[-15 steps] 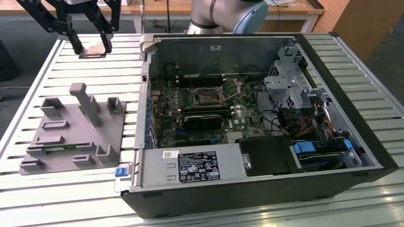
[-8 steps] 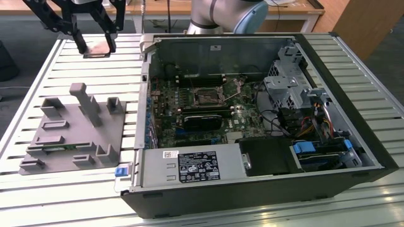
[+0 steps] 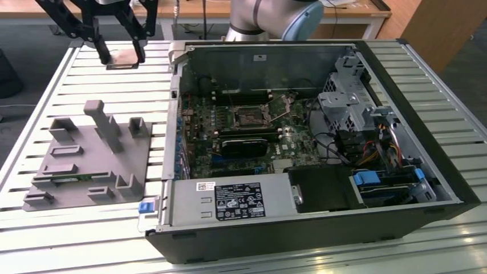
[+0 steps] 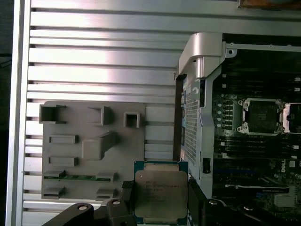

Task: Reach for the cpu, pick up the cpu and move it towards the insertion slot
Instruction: 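Reach for the cpu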

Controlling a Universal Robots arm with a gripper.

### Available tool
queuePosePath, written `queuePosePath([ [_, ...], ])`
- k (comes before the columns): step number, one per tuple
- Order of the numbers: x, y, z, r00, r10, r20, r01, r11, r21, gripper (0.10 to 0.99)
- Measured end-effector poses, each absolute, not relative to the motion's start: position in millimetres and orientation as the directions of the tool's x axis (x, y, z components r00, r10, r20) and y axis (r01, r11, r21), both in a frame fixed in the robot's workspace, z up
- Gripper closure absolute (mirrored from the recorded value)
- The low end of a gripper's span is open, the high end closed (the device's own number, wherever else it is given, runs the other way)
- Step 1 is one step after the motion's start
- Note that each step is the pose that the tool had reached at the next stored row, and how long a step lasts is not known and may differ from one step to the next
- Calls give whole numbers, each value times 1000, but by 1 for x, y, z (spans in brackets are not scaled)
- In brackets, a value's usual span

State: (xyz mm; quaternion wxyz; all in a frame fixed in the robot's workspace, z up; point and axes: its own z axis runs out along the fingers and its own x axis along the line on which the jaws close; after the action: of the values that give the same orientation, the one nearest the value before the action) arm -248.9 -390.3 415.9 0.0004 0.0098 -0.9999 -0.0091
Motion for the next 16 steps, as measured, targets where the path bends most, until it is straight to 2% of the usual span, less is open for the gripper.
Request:
queuePosePath([
  [16, -232, -387, 416, -1000, -20, 1, -20, 1000, 18, 545],
])
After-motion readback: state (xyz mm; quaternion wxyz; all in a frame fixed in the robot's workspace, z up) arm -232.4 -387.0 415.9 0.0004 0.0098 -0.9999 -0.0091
